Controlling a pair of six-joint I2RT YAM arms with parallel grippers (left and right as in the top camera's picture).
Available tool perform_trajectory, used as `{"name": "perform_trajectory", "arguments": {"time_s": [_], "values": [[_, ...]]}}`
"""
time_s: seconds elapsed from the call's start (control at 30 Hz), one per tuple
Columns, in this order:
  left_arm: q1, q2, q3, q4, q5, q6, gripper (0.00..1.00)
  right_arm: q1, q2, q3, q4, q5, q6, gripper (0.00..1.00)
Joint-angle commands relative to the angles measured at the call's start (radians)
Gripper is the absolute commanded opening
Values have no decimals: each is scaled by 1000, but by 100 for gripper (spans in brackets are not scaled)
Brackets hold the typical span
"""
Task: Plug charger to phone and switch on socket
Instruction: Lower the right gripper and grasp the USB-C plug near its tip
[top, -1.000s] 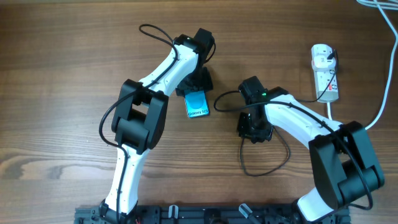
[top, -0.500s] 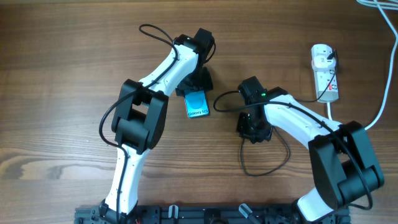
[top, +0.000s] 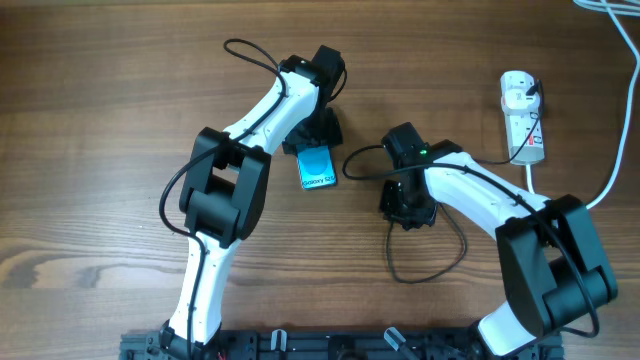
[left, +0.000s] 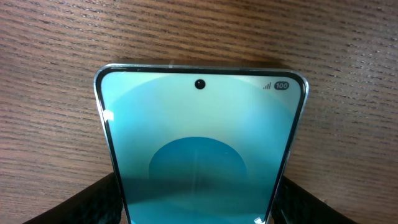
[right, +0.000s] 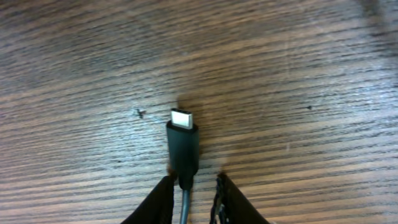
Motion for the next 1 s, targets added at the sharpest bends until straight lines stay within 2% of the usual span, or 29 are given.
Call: {"name": "perform_trajectory", "arguments": {"time_s": [0.0, 0.3, 0.5, 0.63, 0.97], "values": [[3, 79, -24, 1, -3, -3, 75, 8, 29, -8, -2, 25, 11, 26], [3, 79, -24, 3, -3, -3, 75, 81, 29, -8, 0, 134, 71, 26], [3, 79, -24, 3, -3, -3, 75, 80, 29, -8, 6, 136, 70, 25], [3, 79, -24, 3, -3, -3, 75, 80, 29, -8, 10, 137, 66, 19], [3, 79, -24, 3, -3, -3, 75, 80, 29, -8, 37, 143, 52, 18]]}}
